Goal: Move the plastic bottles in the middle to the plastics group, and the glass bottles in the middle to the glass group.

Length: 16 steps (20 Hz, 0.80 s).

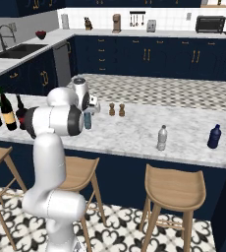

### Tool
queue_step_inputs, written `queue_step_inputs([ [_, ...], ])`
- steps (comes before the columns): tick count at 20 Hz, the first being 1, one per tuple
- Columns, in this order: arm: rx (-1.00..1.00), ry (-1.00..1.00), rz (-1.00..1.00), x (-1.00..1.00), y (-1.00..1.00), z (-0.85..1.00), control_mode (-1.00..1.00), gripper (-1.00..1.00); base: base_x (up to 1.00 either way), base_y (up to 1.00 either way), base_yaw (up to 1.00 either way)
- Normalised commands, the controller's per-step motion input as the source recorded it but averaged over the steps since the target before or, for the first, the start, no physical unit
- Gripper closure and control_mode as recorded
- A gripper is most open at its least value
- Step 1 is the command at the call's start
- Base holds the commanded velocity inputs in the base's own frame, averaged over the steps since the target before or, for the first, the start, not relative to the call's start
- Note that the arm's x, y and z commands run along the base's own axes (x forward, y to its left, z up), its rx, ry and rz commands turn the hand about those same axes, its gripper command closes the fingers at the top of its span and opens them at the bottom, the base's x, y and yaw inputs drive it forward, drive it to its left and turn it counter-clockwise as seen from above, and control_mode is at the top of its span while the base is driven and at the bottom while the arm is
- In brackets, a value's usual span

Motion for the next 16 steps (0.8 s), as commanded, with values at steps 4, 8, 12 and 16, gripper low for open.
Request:
queue_step_inputs([
  [4,0.0,-0.02,0.0,0.2,0.0,-0.02,-1.0,-1.0,0.0,0.0,0.0],
  [8,0.0,-0.01,0.0,0.11,0.0,-0.07,-1.0,-1.0,0.0,0.0,0.0],
  [12,0.0,-0.01,0.0,0.01,0.05,-0.23,-1.0,-1.0,0.0,0.0,0.0],
  [16,0.0,-0.04,0.0,0.03,0.07,-0.1,-1.0,-1.0,0.0,0.0,0.0],
])
